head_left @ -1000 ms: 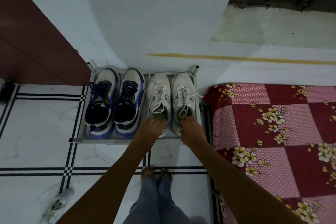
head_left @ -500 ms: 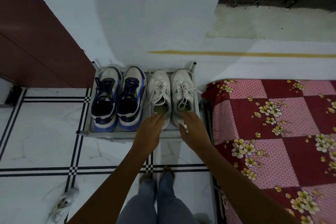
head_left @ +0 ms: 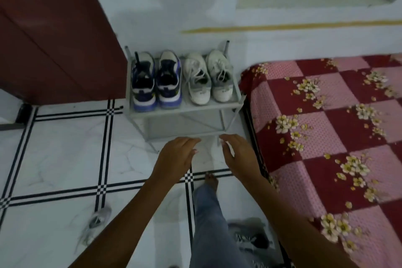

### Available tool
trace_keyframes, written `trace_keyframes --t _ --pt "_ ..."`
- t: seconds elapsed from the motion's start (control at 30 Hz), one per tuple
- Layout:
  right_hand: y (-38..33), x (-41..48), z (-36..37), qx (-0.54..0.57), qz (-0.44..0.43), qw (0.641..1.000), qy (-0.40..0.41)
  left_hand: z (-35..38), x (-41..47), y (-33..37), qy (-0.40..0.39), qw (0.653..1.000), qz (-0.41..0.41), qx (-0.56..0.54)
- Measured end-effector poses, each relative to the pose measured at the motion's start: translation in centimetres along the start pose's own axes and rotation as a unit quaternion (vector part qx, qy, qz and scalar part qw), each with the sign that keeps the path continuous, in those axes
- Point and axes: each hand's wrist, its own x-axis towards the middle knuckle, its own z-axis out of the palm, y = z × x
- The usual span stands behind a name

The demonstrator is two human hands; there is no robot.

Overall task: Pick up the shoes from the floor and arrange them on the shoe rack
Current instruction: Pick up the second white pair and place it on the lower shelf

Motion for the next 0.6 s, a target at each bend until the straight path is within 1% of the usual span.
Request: trace_keyframes --t 0.1,0.23,0.37,0.5,0.6 --pt "-3.7 -7.8 1.7 -0.007 0.0 1.0 -0.005 -0.5 -8.1 0.2 0.005 1.0 0.009 0.005" --pt "-9.7 -17.8 3.3 0.003 -0.002 0.998 -0.063 -2.3 -21.5 1.3 0.025 0.998 -0.049 -0.016" --pt "-15.8 -24.2 4.2 0.016 -0.026 0.993 -0.113 -4.1 -32.5 1.9 0.043 0.992 -0.121 -0.017" --pt "-20.6 -29.3 5.8 0.044 -0.078 0.979 -0.181 -4.4 -42.1 2.9 0.042 0.979 -0.2 -0.013" --pt "-23.1 -32.5 7.5 0.062 -0.146 0.957 -0.242 -4.2 -49.2 4.0 0.082 0.958 -0.273 -0.003"
